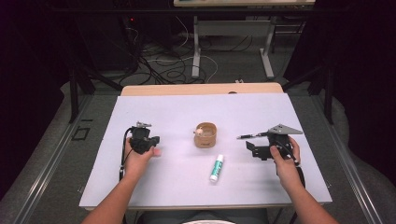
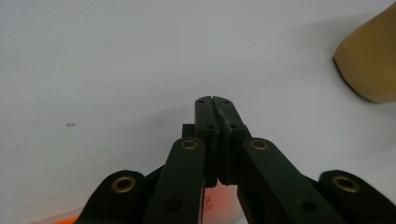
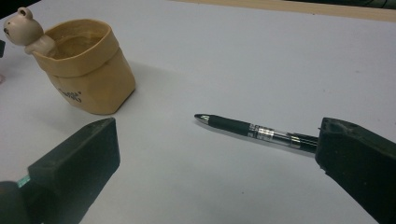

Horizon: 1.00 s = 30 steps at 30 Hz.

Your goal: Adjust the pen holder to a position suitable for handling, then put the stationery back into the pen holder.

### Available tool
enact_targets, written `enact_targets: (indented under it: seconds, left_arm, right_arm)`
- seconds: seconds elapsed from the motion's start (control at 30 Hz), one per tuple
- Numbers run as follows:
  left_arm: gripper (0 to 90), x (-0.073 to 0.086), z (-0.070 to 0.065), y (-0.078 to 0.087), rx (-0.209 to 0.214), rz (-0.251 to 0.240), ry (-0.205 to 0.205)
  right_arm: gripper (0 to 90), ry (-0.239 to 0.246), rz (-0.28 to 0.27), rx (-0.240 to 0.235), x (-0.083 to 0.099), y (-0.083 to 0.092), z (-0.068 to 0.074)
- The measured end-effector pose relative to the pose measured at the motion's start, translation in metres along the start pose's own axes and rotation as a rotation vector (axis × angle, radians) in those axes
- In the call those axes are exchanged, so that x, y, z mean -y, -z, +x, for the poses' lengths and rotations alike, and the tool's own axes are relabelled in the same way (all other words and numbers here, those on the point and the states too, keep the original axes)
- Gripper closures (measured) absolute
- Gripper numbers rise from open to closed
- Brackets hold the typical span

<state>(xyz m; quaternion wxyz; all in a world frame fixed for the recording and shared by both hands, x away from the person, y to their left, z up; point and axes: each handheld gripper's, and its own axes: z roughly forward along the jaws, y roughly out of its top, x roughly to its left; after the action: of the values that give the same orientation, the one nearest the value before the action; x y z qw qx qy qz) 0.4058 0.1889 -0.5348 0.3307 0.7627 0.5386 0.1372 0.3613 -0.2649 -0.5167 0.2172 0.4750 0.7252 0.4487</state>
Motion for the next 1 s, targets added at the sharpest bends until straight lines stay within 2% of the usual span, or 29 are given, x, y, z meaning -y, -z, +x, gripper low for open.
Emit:
enact_targets:
  seconds: [0.13,0.23,0.37,0.4,0.47,0.5,0.57,0.77,0.83,0.93,1.0]
  left_arm:
    - [89.8,0.002,-0.002,-0.005,0.016,0.023,-0.004]
    - [89.9,0.003,-0.007,-0.008,0.028,0.053,-0.031]
    - [89.9,0.006,-0.016,-0.013,0.026,0.09,-0.059]
    - [89.9,0.007,-0.018,-0.013,0.021,0.091,-0.075]
    - [89.9,0.008,-0.021,-0.012,0.01,0.101,-0.081]
    - [89.9,0.008,-0.021,-0.012,0.017,0.104,-0.087]
    - [89.9,0.01,-0.022,-0.011,0.022,0.107,-0.077]
    - [89.9,0.014,-0.02,-0.005,0.034,0.143,-0.083]
    - [89.9,0.015,-0.018,-0.002,0.044,0.156,-0.065]
    - [90.0,0.018,-0.017,0.002,0.046,0.177,-0.071]
    - [90.0,0.02,-0.016,0.005,0.046,0.185,-0.09]
  right_arm:
    - [0.0,-0.01,0.001,-0.002,0.001,0.001,-0.001]
    - [0.0,-0.011,-0.003,-0.004,0.001,0.002,-0.001]
    - [0.0,-0.016,-0.007,-0.001,0.001,0.002,-0.001]
    - [0.0,-0.011,-0.007,0.0,0.001,0.002,-0.002]
    - [0.0,-0.015,0.002,0.002,0.002,0.003,-0.002]
    - [0.0,-0.013,-0.004,-0.006,0.002,0.003,-0.003]
    - [0.0,-0.016,-0.006,-0.007,0.002,0.003,-0.003]
    - [0.0,-0.019,-0.001,-0.01,0.002,0.002,-0.003]
    - [0.0,-0.019,-0.003,-0.011,0.002,0.002,-0.002]
    - [0.0,-0.024,-0.002,-0.012,0.002,0.002,-0.001]
    - [0.0,-0.029,0.0,-0.015,0.001,0.003,0.0]
